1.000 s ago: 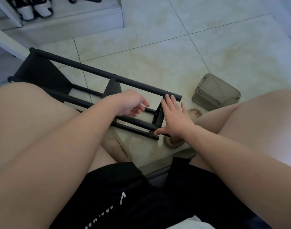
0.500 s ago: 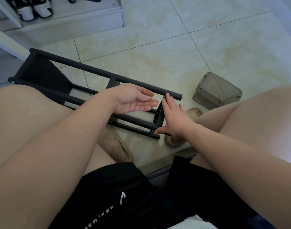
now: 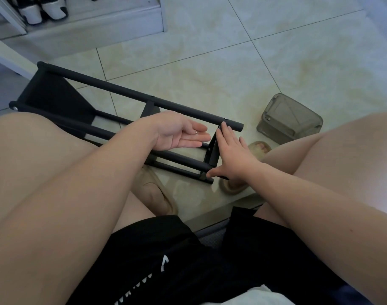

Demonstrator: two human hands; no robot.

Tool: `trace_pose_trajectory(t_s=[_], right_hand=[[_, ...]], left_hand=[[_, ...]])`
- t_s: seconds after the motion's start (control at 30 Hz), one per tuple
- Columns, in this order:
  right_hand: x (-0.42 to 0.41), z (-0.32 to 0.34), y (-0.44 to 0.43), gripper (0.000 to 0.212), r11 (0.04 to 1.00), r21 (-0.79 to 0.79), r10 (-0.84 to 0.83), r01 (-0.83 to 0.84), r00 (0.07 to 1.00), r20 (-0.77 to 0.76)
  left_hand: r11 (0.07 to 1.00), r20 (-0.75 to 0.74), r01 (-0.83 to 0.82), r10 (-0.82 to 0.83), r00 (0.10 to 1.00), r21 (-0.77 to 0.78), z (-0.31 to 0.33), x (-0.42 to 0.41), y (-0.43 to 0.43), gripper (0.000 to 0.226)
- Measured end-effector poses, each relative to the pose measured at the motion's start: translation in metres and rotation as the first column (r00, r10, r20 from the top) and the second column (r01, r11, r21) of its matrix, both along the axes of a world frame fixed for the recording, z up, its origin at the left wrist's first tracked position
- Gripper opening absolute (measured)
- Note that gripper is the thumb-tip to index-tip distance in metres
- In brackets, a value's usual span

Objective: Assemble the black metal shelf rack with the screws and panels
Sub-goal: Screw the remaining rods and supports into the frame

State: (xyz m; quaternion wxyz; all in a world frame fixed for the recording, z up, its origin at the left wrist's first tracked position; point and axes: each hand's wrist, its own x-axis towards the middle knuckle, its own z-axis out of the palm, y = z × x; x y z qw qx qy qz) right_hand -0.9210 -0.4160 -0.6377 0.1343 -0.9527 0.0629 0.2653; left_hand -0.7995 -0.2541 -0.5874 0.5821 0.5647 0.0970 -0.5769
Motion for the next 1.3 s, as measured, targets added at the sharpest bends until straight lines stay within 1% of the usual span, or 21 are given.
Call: trace_pose_trajectory(t_s=[0.1, 0.23, 0.33, 0.4, 0.53, 0.7, 0.8, 0.9, 1.03, 1.13, 1.2, 1.3], right_hand=[[0.000, 0.001, 0.000, 0.141, 1.000, 0.004, -0.003, 0.003, 1.000, 0.001], [0.001, 0.003, 0.001, 0.141, 1.000, 0.003, 0.001, -0.001, 1.000, -0.007], [0.001, 0.004, 0.000, 0.139, 1.000, -0.007, 0.016, -0.016, 1.000, -0.012], [0.003, 0.004, -0.002, 0.139, 1.000, -0.010, 0.024, -0.024, 1.000, -0.014], [0.013, 0.008, -0.010, 0.139, 0.997, -0.034, 0.063, -0.064, 0.998, -0.017], [0.030, 0.010, -0.024, 0.138, 0.989, -0.072, 0.125, -0.127, 0.992, -0.029], [0.033, 0.008, -0.028, 0.138, 0.989, -0.061, 0.132, -0.133, 0.991, -0.029], [0.033, 0.005, -0.029, 0.137, 0.991, -0.042, 0.122, -0.123, 0.992, -0.025], [0.034, 0.001, -0.030, 0.135, 0.991, -0.046, 0.124, -0.126, 0.992, -0.033], [0.034, 0.001, -0.032, 0.135, 0.991, -0.032, 0.126, -0.127, 0.991, -0.047], [0.035, 0.001, -0.031, 0.135, 0.992, -0.025, 0.121, -0.123, 0.991, -0.062], [0.036, 0.001, -0.031, 0.135, 0.989, -0.043, 0.137, -0.140, 0.988, -0.074]], left_hand=[[0.999, 0.002, 0.040, -0.040, 0.999, -0.003, -0.001, 0.000, 0.000, 0.035], [0.998, 0.006, 0.066, -0.066, 0.998, -0.014, -0.003, 0.000, 0.000, 0.026], [0.998, 0.038, 0.066, -0.066, 0.997, -0.008, -0.006, 0.000, 0.000, 0.017], [0.998, 0.069, 0.069, -0.069, 0.995, 0.015, -0.010, -0.001, 0.000, 0.016], [0.984, 0.201, 0.113, -0.139, 0.970, 0.137, -0.020, 0.000, -0.001, 0.015], [0.942, 0.388, 0.088, -0.217, 0.896, 0.325, -0.038, 0.009, -0.009, 0.010], [0.910, 0.439, 0.095, -0.283, 0.853, 0.403, -0.049, 0.021, -0.016, 0.008], [0.877, 0.405, 0.154, -0.358, 0.842, 0.455, -0.060, 0.032, -0.024, 0.010], [0.784, 0.274, 0.334, -0.526, 0.805, 0.523, -0.080, 0.037, -0.041, 0.016], [0.728, 0.150, 0.488, -0.617, 0.772, 0.483, -0.091, 0.041, -0.060, 0.020], [0.681, 0.065, 0.591, -0.677, 0.733, 0.433, -0.096, 0.043, -0.071, 0.015], [0.608, -0.008, 0.696, -0.751, 0.660, 0.381, -0.106, 0.043, -0.084, 0.007]])
